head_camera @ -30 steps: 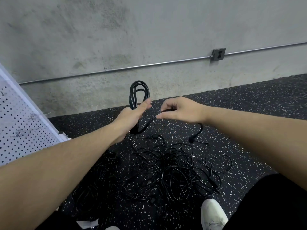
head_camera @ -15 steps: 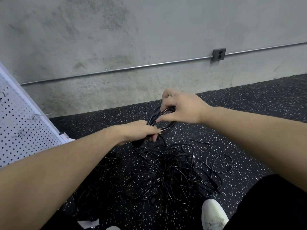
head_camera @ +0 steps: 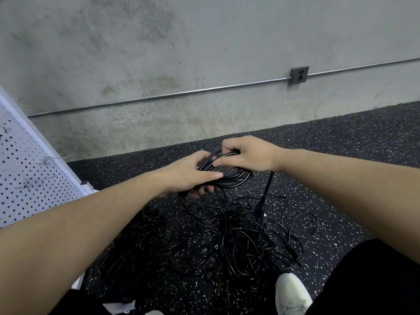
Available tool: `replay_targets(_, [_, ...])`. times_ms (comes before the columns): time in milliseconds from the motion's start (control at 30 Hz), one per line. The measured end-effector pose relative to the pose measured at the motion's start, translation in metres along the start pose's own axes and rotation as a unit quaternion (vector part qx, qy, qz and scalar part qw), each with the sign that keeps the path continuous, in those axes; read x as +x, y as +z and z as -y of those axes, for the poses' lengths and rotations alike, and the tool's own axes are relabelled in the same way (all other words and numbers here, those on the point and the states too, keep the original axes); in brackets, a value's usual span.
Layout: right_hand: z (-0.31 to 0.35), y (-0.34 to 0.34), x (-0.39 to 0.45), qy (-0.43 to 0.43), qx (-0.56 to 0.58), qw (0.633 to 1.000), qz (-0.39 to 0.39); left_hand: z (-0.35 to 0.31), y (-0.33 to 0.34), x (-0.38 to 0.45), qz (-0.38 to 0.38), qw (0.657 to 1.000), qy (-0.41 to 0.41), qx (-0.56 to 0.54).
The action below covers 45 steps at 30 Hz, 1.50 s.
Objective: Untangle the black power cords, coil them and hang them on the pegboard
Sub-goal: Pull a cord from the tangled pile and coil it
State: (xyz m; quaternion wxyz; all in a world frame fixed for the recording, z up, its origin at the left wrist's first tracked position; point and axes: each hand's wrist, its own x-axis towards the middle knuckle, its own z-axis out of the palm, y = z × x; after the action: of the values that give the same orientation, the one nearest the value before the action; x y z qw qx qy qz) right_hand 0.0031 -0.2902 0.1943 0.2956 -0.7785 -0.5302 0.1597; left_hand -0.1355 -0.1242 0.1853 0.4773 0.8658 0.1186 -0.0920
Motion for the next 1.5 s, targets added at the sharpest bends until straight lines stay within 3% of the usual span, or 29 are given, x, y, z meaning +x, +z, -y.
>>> replay_targets(167, [0.002, -0.004, 0.001, -0.040, -0.119, 0.992, 0.006, 0.003, -0.008, 0.007, 0.009, 0.981, 0.039, 0.188])
replay_targets(300, [0.010, -0.011, -0.001, -0.048, -0.152, 0.987, -0.010, 0.001, -0.012, 0.009, 0.020, 0.959, 0.046, 0.281])
replay_targets(467, [0.013, -0.013, -0.001, -0.013, -0.087, 0.995, -0.041, -0.004, -0.011, 0.005, 0.047, 0.964, 0.057, 0.256])
replay_targets(667, [0.011, -0.017, 0.003, 0.001, 0.019, 1.000, -0.001, -0.003, -0.011, -0.001, 0.033, 0.960, 0.064, 0.271])
replay_targets(767, [0.003, -0.022, 0.001, 0.007, 0.104, 0.994, -0.038, -0.012, -0.010, -0.005, 0.008, 0.965, 0.097, 0.242])
replay_targets(867, [-0.009, -0.020, -0.003, 0.034, 0.161, 0.984, -0.067, -0.023, -0.006, -0.008, -0.025, 0.981, 0.131, 0.144])
replay_targets(1000, [-0.017, -0.011, -0.010, 0.014, 0.128, 0.991, -0.027, -0.026, 0.001, -0.004, -0.082, 0.985, 0.143, 0.046])
replay_targets(1067, [-0.015, -0.005, -0.013, 0.053, 0.143, 0.988, 0.003, -0.024, 0.002, -0.004, -0.115, 0.985, 0.131, -0.001])
replay_targets(1267, [-0.019, -0.002, -0.005, 0.178, 0.335, 0.925, 0.006, -0.025, 0.000, -0.005, -0.234, 0.957, 0.151, -0.083])
replay_targets(1367, [-0.016, 0.002, -0.003, 0.177, 0.239, 0.954, -0.029, -0.023, 0.001, 0.001, -0.248, 0.954, 0.139, -0.096])
replay_targets(1500, [0.011, 0.020, -0.004, 0.118, 0.050, 0.992, 0.009, -0.017, 0.001, 0.008, -0.305, 0.940, 0.137, -0.065])
